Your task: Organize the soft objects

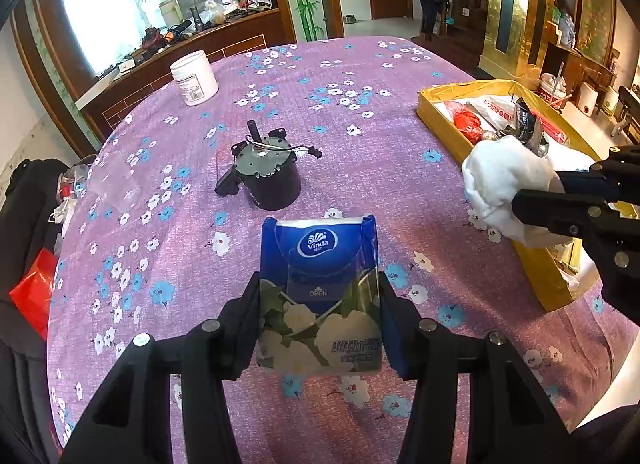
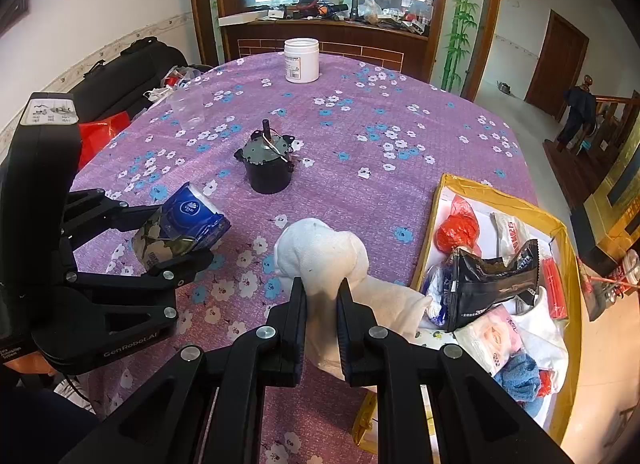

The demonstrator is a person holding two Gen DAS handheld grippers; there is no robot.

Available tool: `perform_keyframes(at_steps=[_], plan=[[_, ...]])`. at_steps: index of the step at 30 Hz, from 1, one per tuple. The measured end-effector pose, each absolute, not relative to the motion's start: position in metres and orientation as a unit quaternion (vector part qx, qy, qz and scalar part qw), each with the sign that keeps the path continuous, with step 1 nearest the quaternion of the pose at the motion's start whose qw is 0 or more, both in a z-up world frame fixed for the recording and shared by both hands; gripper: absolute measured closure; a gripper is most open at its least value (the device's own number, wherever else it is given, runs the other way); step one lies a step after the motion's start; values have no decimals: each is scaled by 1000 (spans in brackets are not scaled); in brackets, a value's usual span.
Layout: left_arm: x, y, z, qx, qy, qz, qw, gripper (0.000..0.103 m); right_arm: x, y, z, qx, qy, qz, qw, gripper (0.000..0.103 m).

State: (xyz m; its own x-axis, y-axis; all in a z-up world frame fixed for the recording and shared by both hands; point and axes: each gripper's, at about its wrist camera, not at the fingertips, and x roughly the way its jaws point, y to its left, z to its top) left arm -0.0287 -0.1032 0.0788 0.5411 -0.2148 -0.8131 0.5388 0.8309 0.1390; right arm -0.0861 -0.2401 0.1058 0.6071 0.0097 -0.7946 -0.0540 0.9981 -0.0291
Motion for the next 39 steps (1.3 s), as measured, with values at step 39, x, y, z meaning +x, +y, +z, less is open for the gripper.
perform_keyframes(at_steps=[39], plan=[[-34, -111, 73, 191, 430, -226, 853, 52, -92, -243, 99, -34, 452, 5, 891, 88]])
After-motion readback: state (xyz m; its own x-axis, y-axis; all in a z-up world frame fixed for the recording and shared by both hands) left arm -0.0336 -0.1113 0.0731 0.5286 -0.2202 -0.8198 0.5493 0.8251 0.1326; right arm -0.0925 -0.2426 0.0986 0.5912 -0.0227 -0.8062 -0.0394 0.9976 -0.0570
